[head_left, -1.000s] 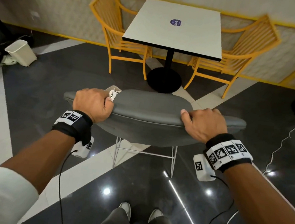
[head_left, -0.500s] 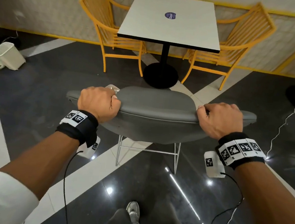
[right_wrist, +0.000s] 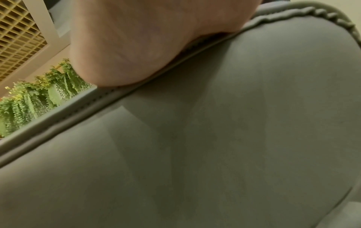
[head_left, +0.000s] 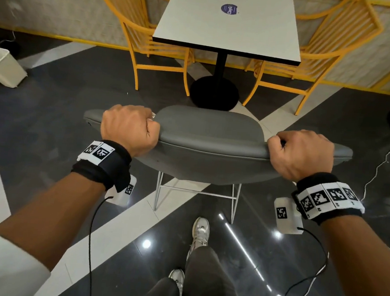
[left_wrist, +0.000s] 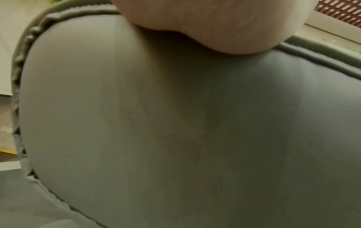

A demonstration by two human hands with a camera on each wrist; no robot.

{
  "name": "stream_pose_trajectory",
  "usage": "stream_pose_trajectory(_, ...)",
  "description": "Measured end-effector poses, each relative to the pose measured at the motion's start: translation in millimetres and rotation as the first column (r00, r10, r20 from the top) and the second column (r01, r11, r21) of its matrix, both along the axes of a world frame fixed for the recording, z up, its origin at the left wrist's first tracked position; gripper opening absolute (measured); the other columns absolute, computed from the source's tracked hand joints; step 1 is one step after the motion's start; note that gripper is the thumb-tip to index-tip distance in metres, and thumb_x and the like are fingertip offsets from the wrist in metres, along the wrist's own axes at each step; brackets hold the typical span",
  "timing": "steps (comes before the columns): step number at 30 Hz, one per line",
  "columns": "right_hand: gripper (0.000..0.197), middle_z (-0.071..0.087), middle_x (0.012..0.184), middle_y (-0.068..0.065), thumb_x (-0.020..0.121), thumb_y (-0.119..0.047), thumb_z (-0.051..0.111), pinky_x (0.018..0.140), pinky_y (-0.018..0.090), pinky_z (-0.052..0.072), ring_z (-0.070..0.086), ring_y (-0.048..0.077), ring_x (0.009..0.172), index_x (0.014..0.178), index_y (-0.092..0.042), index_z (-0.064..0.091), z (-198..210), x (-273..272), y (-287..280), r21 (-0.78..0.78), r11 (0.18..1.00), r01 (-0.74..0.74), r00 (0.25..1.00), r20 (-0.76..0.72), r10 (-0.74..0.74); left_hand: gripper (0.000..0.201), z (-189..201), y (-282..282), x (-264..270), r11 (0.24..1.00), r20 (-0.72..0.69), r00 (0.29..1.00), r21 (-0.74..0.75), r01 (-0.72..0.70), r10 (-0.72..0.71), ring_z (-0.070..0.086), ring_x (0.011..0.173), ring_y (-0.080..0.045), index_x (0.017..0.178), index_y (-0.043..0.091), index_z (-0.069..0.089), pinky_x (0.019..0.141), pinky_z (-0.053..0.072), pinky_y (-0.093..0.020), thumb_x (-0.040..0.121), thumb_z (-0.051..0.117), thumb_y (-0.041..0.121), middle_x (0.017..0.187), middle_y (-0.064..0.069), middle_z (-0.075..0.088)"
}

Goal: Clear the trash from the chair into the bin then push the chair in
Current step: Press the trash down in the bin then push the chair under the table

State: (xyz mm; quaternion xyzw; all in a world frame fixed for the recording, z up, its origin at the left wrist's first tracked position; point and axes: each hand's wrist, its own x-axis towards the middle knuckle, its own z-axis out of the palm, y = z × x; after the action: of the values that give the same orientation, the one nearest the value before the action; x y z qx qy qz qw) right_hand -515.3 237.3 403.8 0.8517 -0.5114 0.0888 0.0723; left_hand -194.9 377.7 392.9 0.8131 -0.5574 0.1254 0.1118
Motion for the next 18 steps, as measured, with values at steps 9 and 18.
stream_pose_trajectory(9, 0.041, 0.04, 0.045, -0.002, 0.085, -0.036, 0.041, 0.061, 0.03, 0.033, 0.045, 0.026, 0.048, 0.05, -0.015, 0.047, 1, 39, -83, -0.016, 1.0, 0.006, 1.0, -0.001, -0.006, 0.039, 1, -83, 38, 1.0, -0.049, 0.999, 0.016, -0.005, 0.006, 0.05, 0.05, -0.03, 0.057, 0.012, 0.057, 0.051, 0.037, -0.032, 0.075, 0.029, 0.034, 0.053, -0.003, 0.054)
stream_pose_trajectory(18, 0.041, 0.045, 0.047, 0.002, 0.083, -0.039, 0.04, 0.06, 0.034, 0.049, 0.045, 0.03, 0.048, 0.051, -0.015, 0.049, 3, 81, -178, 0.015, 1.0, 0.013, 0.999, 0.036, -0.014, 0.034, 1, -176, 78, 1.0, -0.05, 0.999, -0.016, -0.009, 0.008, 0.049, 0.051, -0.032, 0.058, 0.012, 0.056, 0.056, 0.029, -0.03, 0.073, 0.033, 0.032, 0.054, -0.004, 0.054)
